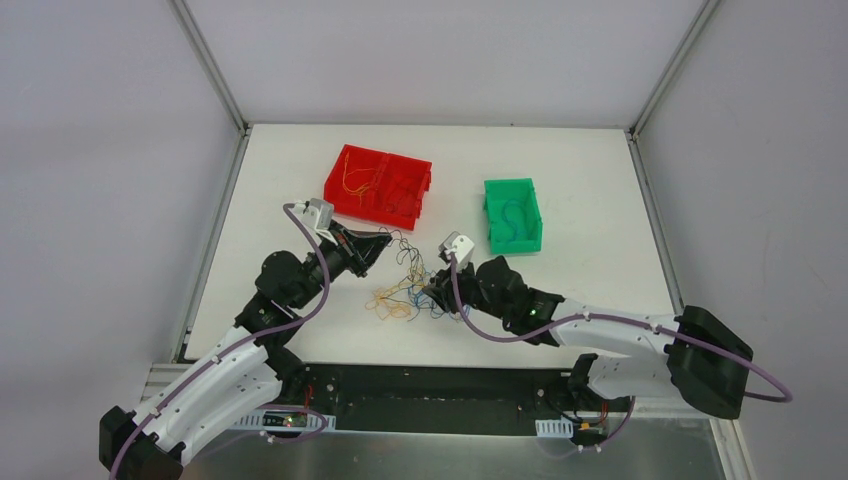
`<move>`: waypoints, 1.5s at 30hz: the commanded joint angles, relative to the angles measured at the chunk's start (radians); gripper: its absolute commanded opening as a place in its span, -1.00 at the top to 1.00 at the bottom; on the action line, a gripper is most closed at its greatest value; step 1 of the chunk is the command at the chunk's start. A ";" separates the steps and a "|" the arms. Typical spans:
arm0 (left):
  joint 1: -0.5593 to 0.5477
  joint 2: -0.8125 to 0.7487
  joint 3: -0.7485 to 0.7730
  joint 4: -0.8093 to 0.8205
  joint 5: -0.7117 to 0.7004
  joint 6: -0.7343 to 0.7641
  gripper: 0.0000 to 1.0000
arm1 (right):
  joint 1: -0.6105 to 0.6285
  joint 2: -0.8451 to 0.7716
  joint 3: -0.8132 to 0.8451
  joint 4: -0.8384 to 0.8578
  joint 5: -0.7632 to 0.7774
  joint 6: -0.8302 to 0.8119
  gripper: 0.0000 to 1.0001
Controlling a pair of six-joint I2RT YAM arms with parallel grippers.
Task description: Untangle the cables
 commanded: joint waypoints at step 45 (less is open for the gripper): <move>-0.008 -0.222 0.006 -0.346 -0.953 -0.060 1.00 | 0.012 -0.255 -0.023 -0.043 0.460 0.090 1.00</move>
